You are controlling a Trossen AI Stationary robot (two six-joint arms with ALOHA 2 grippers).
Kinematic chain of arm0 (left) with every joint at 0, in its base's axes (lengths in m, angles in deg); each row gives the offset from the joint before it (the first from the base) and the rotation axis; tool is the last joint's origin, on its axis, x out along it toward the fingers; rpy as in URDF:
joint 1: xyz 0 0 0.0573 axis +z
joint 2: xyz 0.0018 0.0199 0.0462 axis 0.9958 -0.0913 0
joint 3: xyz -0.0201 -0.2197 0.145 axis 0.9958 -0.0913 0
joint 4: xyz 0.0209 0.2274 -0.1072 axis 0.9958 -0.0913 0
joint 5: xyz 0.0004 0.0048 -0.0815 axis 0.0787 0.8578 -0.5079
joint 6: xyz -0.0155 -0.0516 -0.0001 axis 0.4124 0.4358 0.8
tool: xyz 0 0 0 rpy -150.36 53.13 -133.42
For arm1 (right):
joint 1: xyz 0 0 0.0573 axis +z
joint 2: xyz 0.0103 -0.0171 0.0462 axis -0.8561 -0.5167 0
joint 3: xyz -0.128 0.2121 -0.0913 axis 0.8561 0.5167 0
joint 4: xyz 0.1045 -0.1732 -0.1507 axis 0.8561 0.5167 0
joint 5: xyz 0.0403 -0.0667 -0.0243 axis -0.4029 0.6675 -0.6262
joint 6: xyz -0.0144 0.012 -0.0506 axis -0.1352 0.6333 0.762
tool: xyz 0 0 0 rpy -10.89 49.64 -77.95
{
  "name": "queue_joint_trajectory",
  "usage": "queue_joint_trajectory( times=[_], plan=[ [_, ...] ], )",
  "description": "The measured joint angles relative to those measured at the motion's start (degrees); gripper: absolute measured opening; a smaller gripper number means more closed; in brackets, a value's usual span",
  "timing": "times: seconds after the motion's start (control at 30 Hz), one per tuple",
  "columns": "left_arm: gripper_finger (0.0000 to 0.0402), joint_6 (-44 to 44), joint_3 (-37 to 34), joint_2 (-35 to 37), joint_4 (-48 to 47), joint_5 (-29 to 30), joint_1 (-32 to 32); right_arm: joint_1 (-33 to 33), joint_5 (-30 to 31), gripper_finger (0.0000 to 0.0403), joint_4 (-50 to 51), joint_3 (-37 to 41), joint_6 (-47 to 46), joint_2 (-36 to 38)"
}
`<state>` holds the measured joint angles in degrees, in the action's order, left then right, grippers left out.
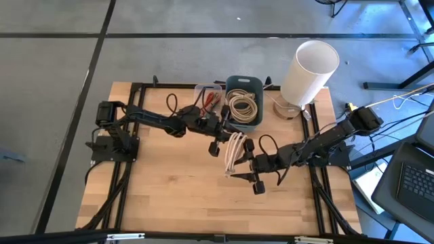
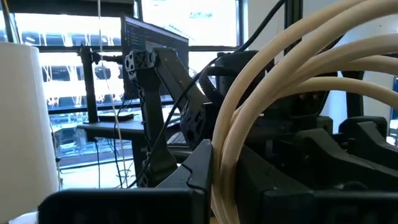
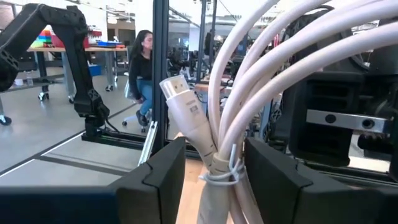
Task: Pick and place USB-C Cables
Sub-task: Put the white HDMI cable into the blue bin
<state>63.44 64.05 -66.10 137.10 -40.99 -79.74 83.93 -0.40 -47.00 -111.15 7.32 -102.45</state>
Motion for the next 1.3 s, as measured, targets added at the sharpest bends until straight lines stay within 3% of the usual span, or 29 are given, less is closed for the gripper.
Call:
queue_joint_trajectory(
  times=[0.17, 0.37, 0.83, 1.03, 1.3],
  plan=[
    [0.0031, 0.0, 0.0, 0.0, -0.2, 0.0, 0.0, -1.1, 0.1, 0.0149, 1.3, -1.1, -1.5, -0.9],
    [0.0049, 0.1, 0.0, 0.1, 0.0, -0.4, -0.2, -1.2, 1.0, 0.0034, 4.3, -3.2, -1.2, -1.6],
    [0.0208, 1.1, 0.0, 1.1, -5.4, 3.5, -1.3, -1.1, 5.4, 0.0031, 12.6, -3.3, -0.4, 1.2],
    [0.0258, -3.9, 0.0, 6.5, -17.5, 9.5, -1.3, 1.3, 14.6, 0.0031, 24.6, -3.3, 1.0, 9.9],
    [0.0267, -6.4, 0.1, 14.1, -36.6, 19.7, -1.3, 2.5, 27.6, 0.0028, 49.3, -3.3, -7.3, 20.5]
  ],
)
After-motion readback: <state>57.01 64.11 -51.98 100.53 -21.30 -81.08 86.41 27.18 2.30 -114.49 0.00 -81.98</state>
